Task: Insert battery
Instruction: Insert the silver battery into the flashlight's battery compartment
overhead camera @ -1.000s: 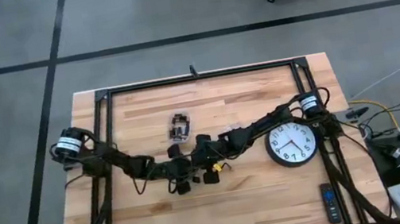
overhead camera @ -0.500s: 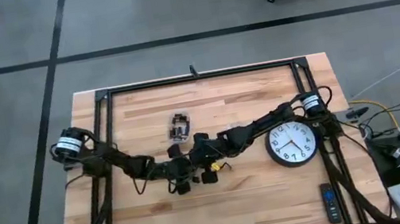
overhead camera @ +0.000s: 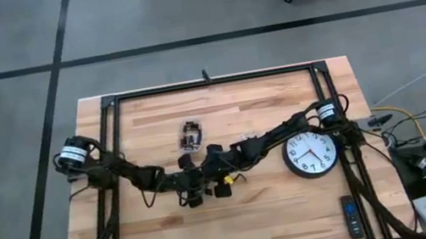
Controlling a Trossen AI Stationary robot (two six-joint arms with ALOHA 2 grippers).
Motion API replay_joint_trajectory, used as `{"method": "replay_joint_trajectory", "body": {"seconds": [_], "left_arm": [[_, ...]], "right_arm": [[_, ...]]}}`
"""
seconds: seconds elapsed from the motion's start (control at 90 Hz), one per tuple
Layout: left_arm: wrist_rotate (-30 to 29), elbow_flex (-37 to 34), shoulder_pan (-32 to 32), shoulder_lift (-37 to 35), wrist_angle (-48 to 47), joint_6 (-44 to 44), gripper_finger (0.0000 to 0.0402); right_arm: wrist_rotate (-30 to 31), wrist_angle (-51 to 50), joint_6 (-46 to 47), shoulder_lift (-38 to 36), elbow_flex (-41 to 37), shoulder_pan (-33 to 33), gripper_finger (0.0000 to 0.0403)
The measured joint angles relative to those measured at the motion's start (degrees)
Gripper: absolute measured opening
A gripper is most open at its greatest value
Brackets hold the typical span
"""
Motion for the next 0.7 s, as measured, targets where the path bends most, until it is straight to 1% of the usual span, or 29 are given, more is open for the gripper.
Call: {"method": "replay_joint_trajectory", "body": {"seconds": [0.178,0.367,0.544,0.7], "left_arm": [[0.0,-0.1,0.0,-0.9,-0.5,1.1,0.0136],[0.0,-0.1,0.1,-1.1,-0.6,1.3,0.0164],[-0.1,-0.1,0.1,-1.1,-0.6,1.6,0.017],[0.0,-0.1,0.0,-1.0,-0.7,1.6,0.0163]], "right_arm": [[0.0,0.4,0.0,-0.2,-0.1,0.0,0.0],[0.0,0.5,0.4,-2.3,-0.5,0.1,0.0],[0.0,0.5,0.2,-6.2,-0.4,0.2,0.0],[1.0,-5.4,1.3,-6.8,-1.0,0.4,0.0]]}}
